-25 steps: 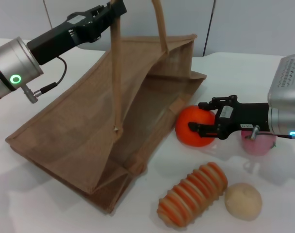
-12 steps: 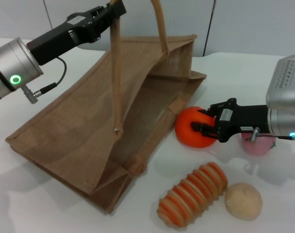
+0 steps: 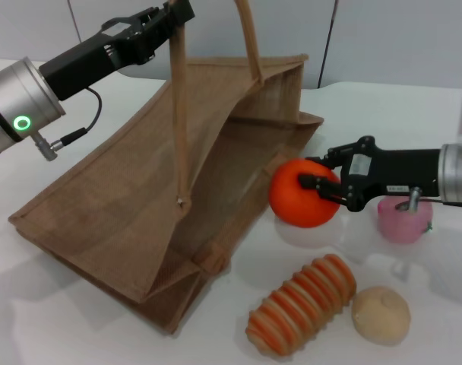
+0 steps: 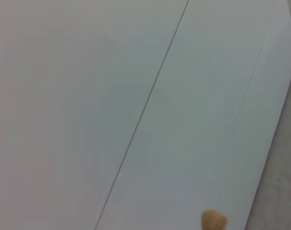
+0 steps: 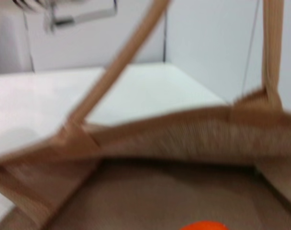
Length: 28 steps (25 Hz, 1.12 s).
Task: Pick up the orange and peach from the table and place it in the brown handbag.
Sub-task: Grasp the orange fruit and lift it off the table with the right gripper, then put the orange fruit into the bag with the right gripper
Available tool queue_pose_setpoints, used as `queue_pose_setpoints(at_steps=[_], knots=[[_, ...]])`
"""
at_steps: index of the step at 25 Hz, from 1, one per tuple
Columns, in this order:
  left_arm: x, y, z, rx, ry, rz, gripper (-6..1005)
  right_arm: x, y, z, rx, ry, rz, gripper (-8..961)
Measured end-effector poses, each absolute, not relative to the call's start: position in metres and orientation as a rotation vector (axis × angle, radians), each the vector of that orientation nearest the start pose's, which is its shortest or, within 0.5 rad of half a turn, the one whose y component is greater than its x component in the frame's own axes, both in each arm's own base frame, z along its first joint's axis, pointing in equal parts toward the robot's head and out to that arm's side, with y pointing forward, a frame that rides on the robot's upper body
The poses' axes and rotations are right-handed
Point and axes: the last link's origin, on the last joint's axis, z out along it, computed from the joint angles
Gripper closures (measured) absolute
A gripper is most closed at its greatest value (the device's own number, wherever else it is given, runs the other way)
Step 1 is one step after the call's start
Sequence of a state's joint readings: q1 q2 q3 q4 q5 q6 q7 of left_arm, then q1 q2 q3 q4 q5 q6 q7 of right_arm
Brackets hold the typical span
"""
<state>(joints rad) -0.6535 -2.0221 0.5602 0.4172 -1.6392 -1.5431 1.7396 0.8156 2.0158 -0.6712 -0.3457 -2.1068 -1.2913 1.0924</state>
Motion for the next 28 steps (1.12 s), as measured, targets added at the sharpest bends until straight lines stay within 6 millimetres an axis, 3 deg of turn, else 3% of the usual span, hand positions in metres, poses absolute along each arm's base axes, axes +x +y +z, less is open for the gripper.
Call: queue_pose_setpoints(at_steps=[10,19,28], knots=[[-0.206,0.387,0.049,-2.27,-0.674,-1.413,857,0.202,0.386,-0.024,-2.862,0.101,0.565,715],[-0.184,0.392,0.044,-2.344,-0.64,-1.451,850,0.16,0.397,-0.05,-2.929,-0.064,0.577,788],[-0.172,0.385,0.045,-2.409,-0.611,-1.529,844,0.154,0.417,-0.069,-2.848,-0.028,0.442,863]])
